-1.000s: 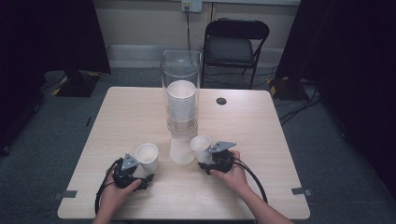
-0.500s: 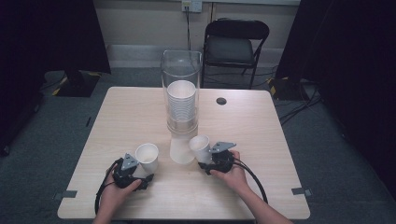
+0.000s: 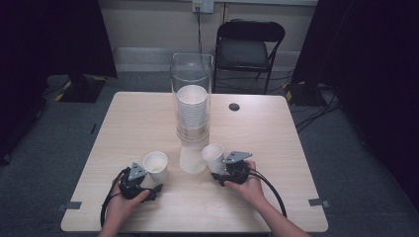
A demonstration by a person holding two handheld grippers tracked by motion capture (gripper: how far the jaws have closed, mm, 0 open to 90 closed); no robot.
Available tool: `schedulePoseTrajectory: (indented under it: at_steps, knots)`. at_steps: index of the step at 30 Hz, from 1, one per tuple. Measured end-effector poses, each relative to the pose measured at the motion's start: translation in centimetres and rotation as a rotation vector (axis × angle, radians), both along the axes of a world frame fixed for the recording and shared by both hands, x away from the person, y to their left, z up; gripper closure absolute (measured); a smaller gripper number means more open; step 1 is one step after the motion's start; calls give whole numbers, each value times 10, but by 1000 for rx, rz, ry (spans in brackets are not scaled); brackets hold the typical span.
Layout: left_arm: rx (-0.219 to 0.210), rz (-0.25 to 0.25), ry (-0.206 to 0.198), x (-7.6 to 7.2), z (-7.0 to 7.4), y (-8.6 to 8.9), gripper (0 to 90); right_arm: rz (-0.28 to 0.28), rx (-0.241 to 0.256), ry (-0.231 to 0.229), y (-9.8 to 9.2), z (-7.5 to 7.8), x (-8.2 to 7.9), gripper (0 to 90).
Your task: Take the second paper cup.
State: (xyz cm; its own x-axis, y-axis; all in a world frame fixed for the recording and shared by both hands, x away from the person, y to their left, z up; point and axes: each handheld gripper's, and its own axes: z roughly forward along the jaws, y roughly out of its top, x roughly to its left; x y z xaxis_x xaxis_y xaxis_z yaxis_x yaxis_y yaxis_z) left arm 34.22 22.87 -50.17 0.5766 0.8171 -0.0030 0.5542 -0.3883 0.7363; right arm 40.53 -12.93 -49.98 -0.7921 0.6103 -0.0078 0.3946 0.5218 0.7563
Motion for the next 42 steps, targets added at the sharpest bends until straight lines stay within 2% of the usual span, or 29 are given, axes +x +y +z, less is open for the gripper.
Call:
schedulePoseTrajectory:
  at_steps: [7, 8, 15, 18, 20, 22, 25, 27, 29, 34, 37, 38, 39, 42]
  knots:
    - [-6, 4, -6, -3, 0, -1, 151, 2, 1, 2, -2, 0, -1, 361]
    - [5, -6, -6, -3, 1, 0, 156, 3, 2, 2, -2, 0, -1, 362]
    - [0, -22, 9, -18, 3, -4, 167, 17, 2, -5, -9, 0, -7, 364]
    - [-11, -34, 8, -26, 7, -6, 174, 28, 47, -10, -14, 2, -11, 364]
    - [-22, -49, 15, -33, 10, -10, 178, 42, 70, 1, -16, 4, -14, 364]
    - [-31, -63, 30, -41, 13, -15, 181, 65, 50, -20, -15, 7, -17, 363]
    - [-20, -126, 30, -51, 16, -27, 184, 81, 46, -27, -12, 8, -21, 363]
    - [-30, -165, 36, -56, 17, -38, 186, 90, 49, -31, -11, 8, -23, 363]
    - [-26, -197, 32, -56, 20, -50, 186, 115, 58, -35, -9, 8, -24, 362]
    - [-24, -209, 14, -45, 22, -81, 201, 161, 83, -21, -1, 7, -29, 362]
    - [-30, -182, 12, -37, 22, -96, 209, 200, 88, -27, 2, 7, -33, 362]
    - [-19, -180, 2, -33, 23, -100, 207, 215, 80, -28, 3, 7, -34, 362]
    - [-18, -156, 5, -31, 23, -105, 207, 226, 74, -27, 3, 7, -35, 361]
    - [-17, -93, -23, -20, 23, -113, 209, 245, 72, -16, 4, 7, -37, 361]
